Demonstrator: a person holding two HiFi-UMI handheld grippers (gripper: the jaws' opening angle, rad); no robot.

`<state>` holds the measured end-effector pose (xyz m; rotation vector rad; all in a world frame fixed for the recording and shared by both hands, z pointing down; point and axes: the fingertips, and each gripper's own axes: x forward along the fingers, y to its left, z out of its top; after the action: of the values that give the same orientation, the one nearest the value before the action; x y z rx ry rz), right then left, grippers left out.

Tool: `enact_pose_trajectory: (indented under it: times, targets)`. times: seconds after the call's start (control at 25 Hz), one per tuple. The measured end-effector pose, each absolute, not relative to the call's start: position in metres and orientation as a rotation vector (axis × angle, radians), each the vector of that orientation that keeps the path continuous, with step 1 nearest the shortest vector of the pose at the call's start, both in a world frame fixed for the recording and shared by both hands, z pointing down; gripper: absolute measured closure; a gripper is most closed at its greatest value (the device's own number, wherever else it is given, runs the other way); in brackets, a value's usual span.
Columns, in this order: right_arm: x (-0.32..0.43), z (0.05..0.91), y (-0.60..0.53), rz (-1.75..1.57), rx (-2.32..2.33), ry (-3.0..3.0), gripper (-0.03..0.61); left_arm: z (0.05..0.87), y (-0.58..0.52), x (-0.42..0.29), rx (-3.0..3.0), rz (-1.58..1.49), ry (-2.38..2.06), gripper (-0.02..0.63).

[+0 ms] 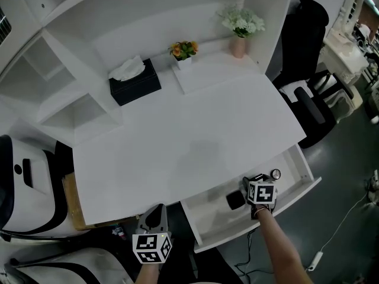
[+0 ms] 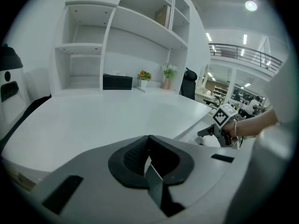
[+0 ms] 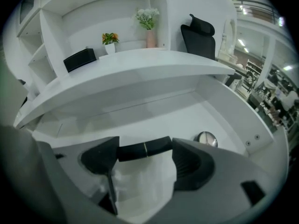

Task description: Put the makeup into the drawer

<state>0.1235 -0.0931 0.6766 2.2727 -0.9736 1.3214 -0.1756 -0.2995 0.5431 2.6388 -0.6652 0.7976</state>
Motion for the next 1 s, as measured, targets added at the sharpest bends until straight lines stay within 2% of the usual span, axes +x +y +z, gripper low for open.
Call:
enact_pose_trajectory:
  times: [1.0]
  targets:
    - [0.121,0.702,-0.094,1.364,2.206,-0.933,0.23,0.538,-0.298,-0.181,2.646,0.807,-0.679,0.612]
